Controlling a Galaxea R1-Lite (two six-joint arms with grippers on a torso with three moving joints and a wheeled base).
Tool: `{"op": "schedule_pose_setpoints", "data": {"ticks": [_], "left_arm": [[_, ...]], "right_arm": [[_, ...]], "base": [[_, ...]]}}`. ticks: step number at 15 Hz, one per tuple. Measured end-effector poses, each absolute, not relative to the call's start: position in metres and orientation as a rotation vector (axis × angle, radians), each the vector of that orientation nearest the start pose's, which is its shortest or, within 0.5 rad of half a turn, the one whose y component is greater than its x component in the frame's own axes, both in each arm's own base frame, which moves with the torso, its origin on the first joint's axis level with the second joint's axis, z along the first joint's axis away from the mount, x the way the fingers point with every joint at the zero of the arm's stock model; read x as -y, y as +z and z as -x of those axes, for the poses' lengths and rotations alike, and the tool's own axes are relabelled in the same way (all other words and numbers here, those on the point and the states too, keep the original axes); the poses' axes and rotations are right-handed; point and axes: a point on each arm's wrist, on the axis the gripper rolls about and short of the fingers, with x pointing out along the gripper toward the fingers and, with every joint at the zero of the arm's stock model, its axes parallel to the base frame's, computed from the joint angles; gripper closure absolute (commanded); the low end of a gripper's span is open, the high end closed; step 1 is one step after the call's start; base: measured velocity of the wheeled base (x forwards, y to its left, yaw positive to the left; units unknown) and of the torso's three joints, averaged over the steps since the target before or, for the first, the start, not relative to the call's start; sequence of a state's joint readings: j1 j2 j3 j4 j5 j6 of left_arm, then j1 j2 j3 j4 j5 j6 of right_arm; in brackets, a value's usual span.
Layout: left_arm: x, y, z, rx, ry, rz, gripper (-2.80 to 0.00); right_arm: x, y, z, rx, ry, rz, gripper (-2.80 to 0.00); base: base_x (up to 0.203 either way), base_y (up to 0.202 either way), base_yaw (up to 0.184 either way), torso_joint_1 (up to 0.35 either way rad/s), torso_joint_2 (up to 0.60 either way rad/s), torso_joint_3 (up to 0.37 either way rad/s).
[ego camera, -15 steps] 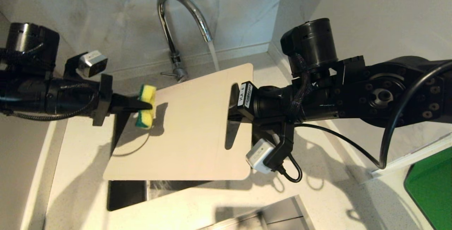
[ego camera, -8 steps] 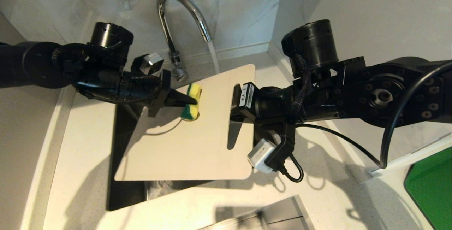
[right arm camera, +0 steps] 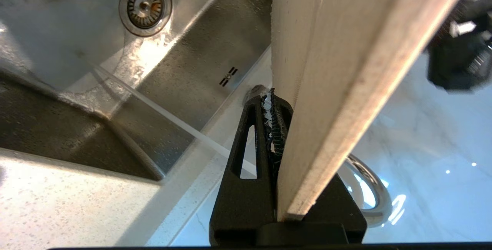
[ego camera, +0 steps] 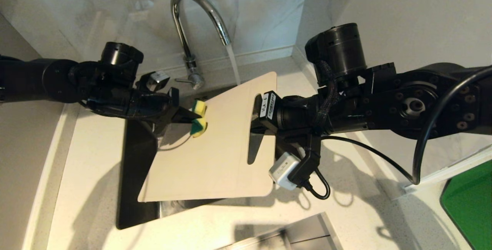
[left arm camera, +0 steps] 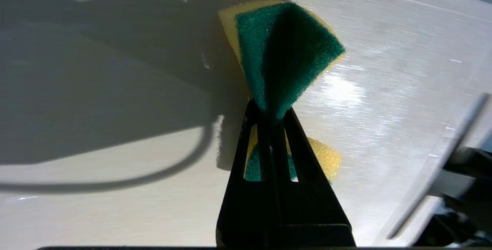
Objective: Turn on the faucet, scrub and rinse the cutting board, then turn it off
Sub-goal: Scrub the cutting board underwater
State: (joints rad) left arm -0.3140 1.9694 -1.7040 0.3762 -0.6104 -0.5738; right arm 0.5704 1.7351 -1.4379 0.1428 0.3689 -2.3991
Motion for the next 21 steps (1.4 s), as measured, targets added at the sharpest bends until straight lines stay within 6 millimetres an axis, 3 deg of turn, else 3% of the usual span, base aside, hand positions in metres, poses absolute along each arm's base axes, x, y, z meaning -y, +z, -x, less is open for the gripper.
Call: {"op": "schedule_pose_setpoints", "data": {"ticks": [9,13,17,21], "left_arm": [[0.043,0.206,-0.369,-0.911,-0.519,0.592,0.0],[0.012,0.2,-0.369,-0.912,-0.505,0.647,0.0],[0.021,0.212,-0.359,-0.91,-0.524,0.652,0.0],[0.055,0.246,-0.324,-0.916,-0.614,0.638,0.0]], "right_arm": [[-0.181,0.282,-0.267,0.903,0.933,2.179,0.0],[-0.179,0.282,-0.266,0.902,0.935,2.177,0.0],[-0.179,0.279,-0.265,0.895,0.948,2.177,0.0],[-0.179,0.28,-0.264,0.892,0.944,2.179,0.0]], "base": [[0.0,0.0,0.0,0.0,0.0,0.0],[0.0,0.0,0.0,0.0,0.0,0.0],[0.0,0.0,0.0,0.0,0.0,0.0],[0.0,0.0,0.0,0.0,0.0,0.0]]}}
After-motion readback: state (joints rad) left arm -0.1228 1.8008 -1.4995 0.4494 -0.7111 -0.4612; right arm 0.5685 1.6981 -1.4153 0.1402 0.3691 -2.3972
